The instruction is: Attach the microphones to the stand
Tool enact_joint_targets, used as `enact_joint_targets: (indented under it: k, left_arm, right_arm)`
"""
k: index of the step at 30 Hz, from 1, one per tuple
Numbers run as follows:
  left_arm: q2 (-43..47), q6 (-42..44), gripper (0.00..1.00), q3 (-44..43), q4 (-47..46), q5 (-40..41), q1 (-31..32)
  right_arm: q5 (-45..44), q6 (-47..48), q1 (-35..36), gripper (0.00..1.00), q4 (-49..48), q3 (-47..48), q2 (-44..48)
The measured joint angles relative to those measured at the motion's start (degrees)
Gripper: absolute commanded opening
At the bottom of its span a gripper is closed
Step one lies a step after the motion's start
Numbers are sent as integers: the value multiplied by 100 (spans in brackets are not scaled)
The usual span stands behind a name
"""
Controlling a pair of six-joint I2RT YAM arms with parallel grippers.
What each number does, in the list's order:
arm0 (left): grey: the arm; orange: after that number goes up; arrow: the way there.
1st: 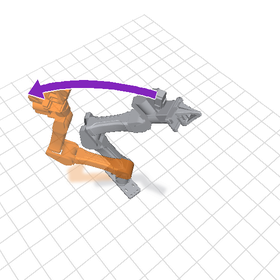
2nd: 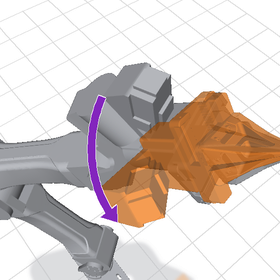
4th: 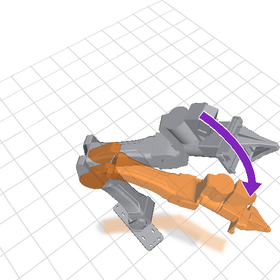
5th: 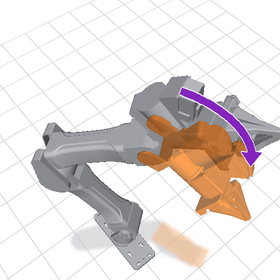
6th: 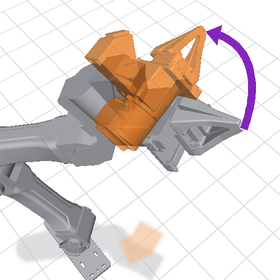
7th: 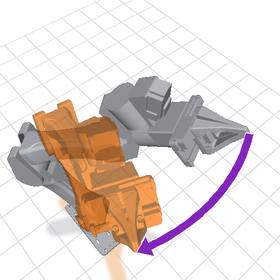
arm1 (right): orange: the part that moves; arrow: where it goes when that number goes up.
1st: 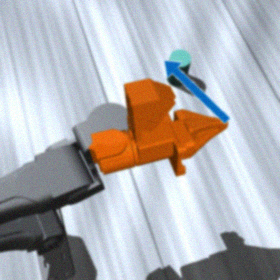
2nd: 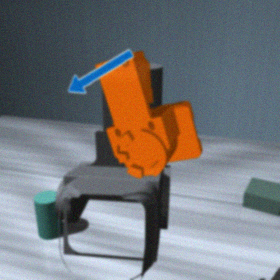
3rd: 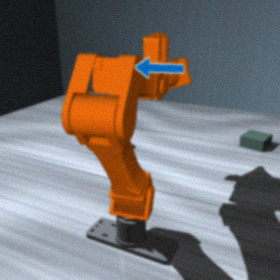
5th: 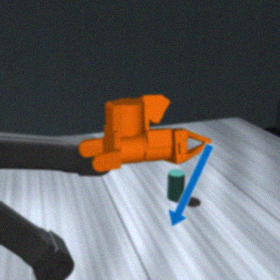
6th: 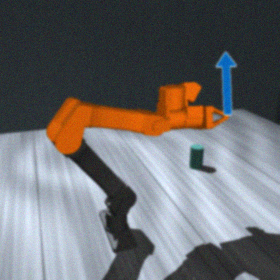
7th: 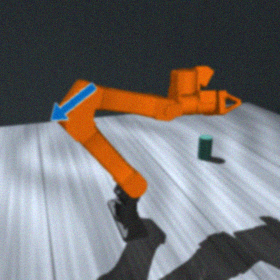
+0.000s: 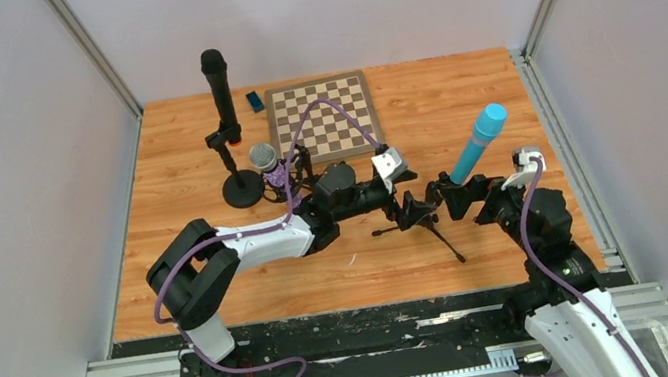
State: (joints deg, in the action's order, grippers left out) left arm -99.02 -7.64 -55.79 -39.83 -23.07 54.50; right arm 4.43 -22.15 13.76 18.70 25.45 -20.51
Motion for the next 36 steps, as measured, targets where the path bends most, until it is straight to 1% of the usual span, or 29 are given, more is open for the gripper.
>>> enact_joint_targets:
  k: [7,14,18,20,26,27,28,29,30,35,36]
  left_arm:
    - [-17,-17,96,-109,24,-85,7]
    - [-122,42,94,-402,140,-55,118]
    - [-306,109,93,-680,319,24,190]
    - [-400,170,91,-813,428,70,210]
    - [-660,295,80,-1119,732,133,229]
    - [-673,310,78,-1123,780,136,232]
    - [-682,337,73,-1123,833,142,236]
    - [-686,356,70,-1123,870,151,240]
    - [-686,387,68,-1123,892,155,243]
    - [-686,466,65,-1123,890,175,247]
    - [-686,479,61,-1123,890,177,247]
  right_arm:
    - [2,-96,4,97,492,164,68]
    - [11,-431,4,86,785,269,492]
    - [22,-802,4,84,944,269,682]
    - [52,-949,4,83,1021,269,651]
    - [236,-1263,4,82,1169,267,352]
    - [267,-1303,4,79,1193,267,315]
    - [291,-1344,4,75,1196,258,295]
    - [319,-1381,4,71,1196,245,291]
    - [330,-1401,4,69,1193,232,291]
    - [376,-1585,4,67,1198,61,289]
    - [387,-1617,4,67,1200,33,278]
